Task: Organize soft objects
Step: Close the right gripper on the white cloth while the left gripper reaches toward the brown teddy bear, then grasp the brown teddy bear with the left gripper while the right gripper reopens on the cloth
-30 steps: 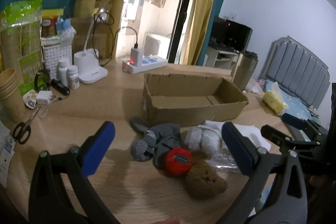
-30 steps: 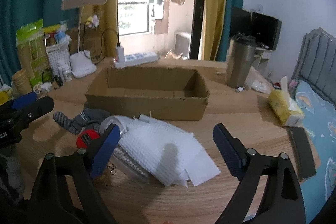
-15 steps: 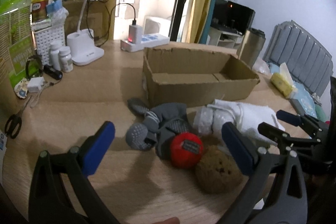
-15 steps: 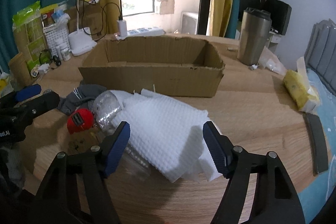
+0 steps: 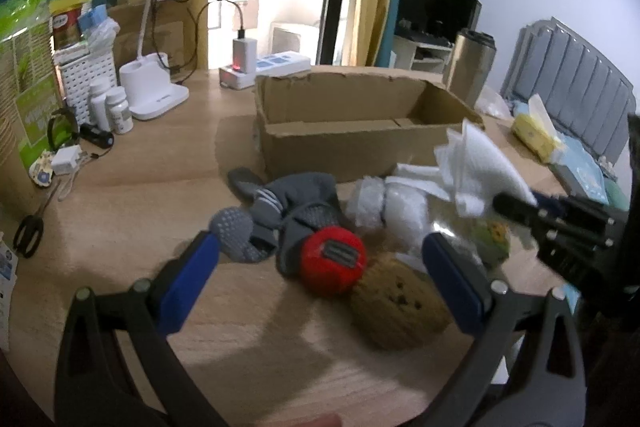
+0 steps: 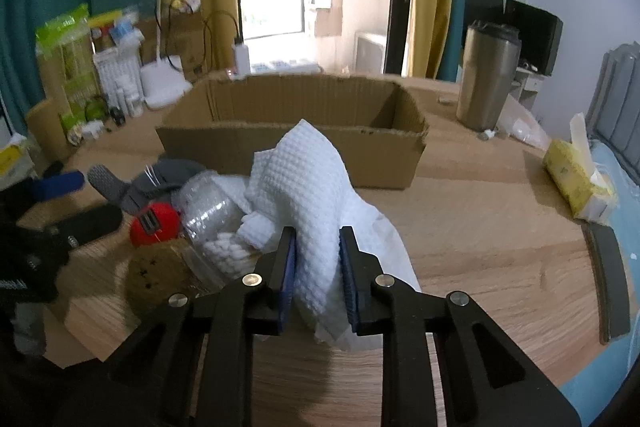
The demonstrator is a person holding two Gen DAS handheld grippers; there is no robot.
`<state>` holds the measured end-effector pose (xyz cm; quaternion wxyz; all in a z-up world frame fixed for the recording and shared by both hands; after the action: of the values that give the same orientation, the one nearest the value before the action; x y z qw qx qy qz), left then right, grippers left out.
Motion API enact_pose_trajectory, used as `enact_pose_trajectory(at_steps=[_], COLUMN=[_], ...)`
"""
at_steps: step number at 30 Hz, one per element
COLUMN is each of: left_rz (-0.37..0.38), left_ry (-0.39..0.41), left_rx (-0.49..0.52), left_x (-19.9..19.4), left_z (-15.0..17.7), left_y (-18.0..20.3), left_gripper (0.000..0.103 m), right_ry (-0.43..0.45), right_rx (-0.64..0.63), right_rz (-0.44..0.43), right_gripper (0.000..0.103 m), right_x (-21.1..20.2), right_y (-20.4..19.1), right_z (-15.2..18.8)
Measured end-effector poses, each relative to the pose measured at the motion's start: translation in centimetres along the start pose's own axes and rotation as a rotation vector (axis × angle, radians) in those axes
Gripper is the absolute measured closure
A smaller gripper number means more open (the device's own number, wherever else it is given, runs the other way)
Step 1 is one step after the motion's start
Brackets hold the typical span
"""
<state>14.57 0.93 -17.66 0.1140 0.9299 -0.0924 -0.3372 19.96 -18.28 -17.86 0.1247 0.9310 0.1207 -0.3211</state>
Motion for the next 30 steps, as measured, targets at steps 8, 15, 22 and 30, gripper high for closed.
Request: enact_pose_trajectory(at_steps=[8, 15, 22, 30], left_rz=[0.023, 0.056, 0.074, 0.107], left_ry=[-0.032, -0.107, -0.179, -0.241], left_rx=[0.047, 0.061, 0.076, 0.046], left_x=[0.3, 1.8, 3.5, 4.5], left_z=[0.9, 2.7, 4.1, 5.3], left_y=[2.6, 4.3, 5.3, 4.9], left_gripper=[0.001, 0.001, 0.004, 0.041], right_ry=[0.053, 0.017, 0.011, -0.087], right_rx=[0.085, 0.107, 0.1, 0.06], right_rz=[-0.068, -0.044, -0.032, -0.036], right_gripper=[0.077, 0.064, 0.051, 0.044], right_x=[-2.1, -1.8, -1.8, 0.4], right_y=[2.1, 3.7, 4.3, 3.3], right_z=[-0.7, 0.8, 1.1, 3.3])
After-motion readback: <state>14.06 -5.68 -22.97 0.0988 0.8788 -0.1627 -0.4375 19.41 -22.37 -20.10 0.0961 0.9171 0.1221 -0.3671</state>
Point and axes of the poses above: each gripper's, at about its wrist camera, not at the fingertips, and x roughly the way its jaws point, y to its right, z to its underside, the point moved 8 cm from there along x, roughly the way its jaws point, and after that the axes turned 12 degrees about z, right-handed, at the moved point
